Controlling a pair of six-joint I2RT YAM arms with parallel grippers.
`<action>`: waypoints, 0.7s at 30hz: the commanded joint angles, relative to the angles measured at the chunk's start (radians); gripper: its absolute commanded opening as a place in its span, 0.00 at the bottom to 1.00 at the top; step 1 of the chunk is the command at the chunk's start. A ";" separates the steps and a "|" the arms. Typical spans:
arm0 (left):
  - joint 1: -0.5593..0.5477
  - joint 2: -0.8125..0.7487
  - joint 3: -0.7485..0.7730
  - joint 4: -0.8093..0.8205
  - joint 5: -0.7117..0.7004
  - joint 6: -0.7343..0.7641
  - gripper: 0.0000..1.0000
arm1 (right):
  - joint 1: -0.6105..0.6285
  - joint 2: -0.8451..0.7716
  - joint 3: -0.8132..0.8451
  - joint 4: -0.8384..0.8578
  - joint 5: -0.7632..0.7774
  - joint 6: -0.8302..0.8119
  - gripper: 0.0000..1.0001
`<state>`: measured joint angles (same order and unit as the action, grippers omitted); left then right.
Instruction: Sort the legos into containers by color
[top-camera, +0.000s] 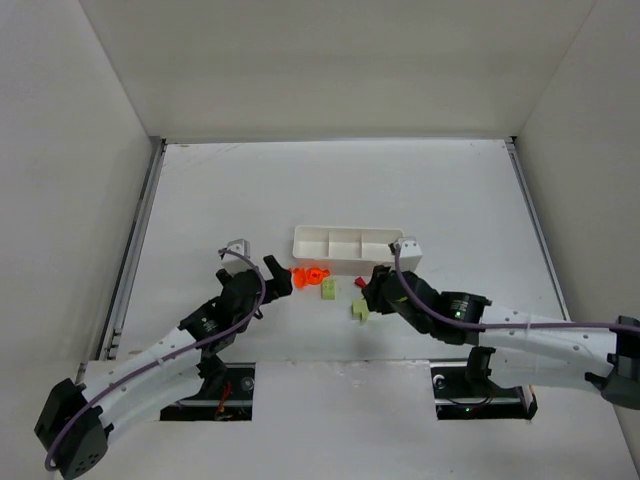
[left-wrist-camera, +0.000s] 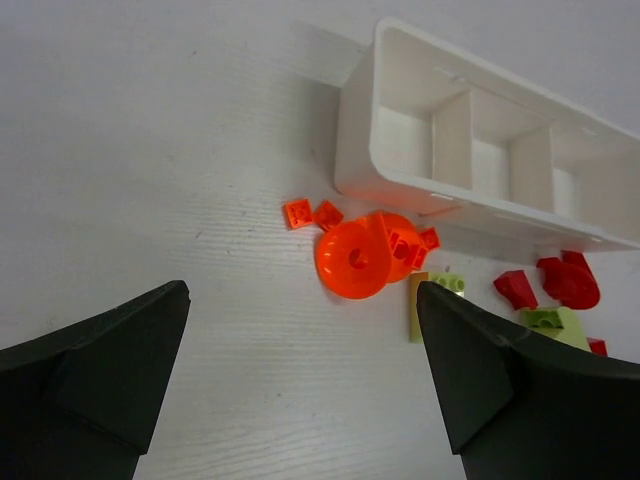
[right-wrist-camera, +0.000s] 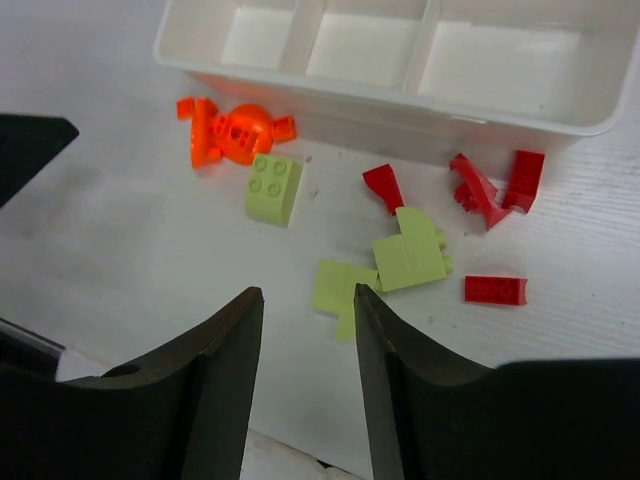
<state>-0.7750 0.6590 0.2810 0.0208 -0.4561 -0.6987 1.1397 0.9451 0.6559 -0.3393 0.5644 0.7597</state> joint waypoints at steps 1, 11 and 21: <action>0.032 0.048 0.010 0.034 -0.032 -0.065 1.00 | 0.031 0.075 0.053 0.051 -0.004 -0.028 0.43; 0.082 0.012 0.050 0.034 -0.105 -0.163 1.00 | 0.081 0.305 0.097 0.178 0.011 -0.033 0.18; 0.136 0.079 0.006 0.215 -0.220 -0.045 1.00 | 0.045 0.535 0.207 0.201 0.005 -0.060 0.59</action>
<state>-0.6376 0.7090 0.2832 0.1604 -0.6353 -0.7525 1.1995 1.4139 0.7914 -0.1905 0.5575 0.7197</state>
